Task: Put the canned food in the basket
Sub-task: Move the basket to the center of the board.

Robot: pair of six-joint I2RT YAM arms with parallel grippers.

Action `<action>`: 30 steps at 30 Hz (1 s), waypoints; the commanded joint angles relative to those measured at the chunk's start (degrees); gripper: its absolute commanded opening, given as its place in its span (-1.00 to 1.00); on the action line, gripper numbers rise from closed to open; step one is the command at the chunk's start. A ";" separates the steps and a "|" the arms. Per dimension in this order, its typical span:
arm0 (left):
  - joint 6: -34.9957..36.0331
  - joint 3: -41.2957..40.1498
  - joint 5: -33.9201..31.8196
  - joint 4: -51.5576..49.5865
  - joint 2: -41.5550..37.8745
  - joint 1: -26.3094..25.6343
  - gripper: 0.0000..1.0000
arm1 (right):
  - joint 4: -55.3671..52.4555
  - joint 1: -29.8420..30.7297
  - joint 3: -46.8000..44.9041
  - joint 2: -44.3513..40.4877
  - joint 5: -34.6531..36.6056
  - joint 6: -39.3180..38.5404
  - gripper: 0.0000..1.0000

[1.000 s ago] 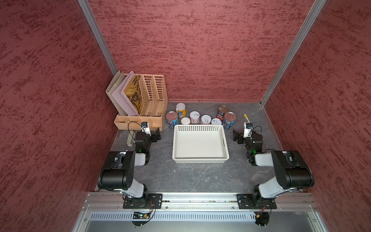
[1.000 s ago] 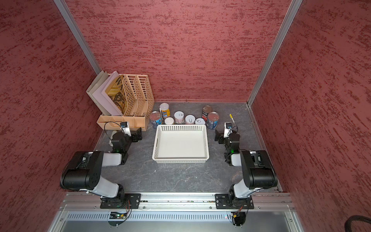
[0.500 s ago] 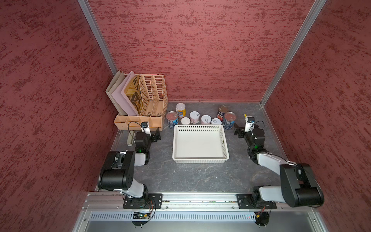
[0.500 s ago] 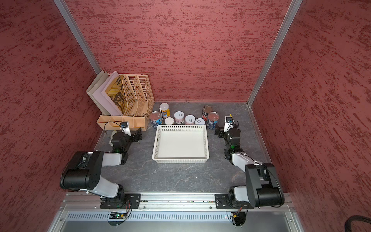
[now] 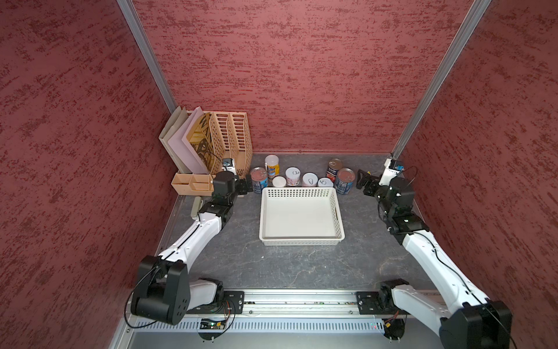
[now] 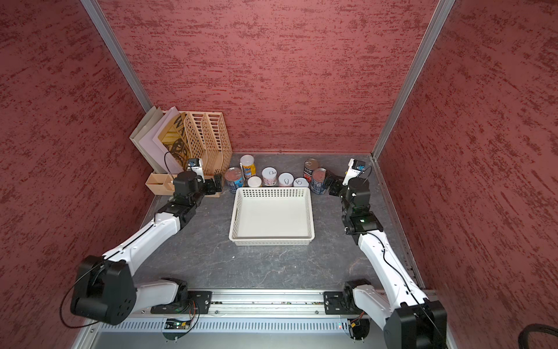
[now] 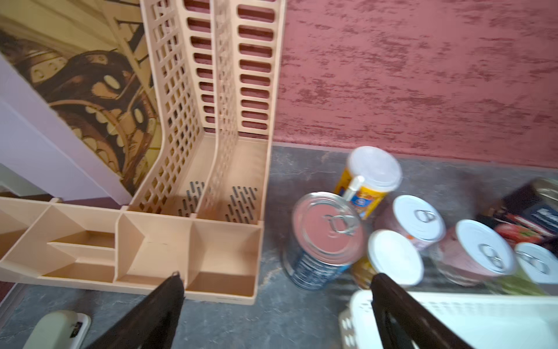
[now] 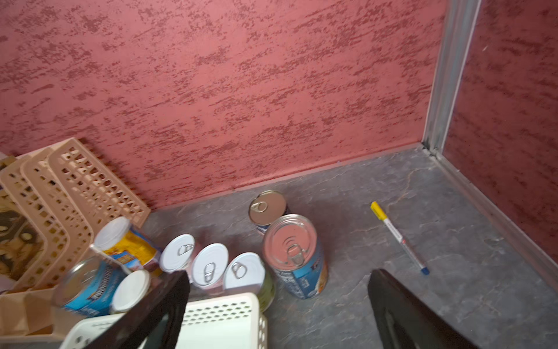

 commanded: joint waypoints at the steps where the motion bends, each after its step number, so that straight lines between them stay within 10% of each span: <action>1: -5.45 3.06 -4.47 -16.56 -4.63 -4.03 0.99 | -12.64 0.91 -0.74 0.64 -6.69 4.43 0.97; 14: -12.73 -0.77 7.26 -21.47 -15.51 -2.52 0.99 | -12.99 7.89 0.82 8.82 -9.33 0.63 0.97; 30: -18.52 -2.85 29.23 -18.81 -10.85 13.65 1.00 | -17.81 12.31 7.64 22.83 -5.14 -2.28 0.93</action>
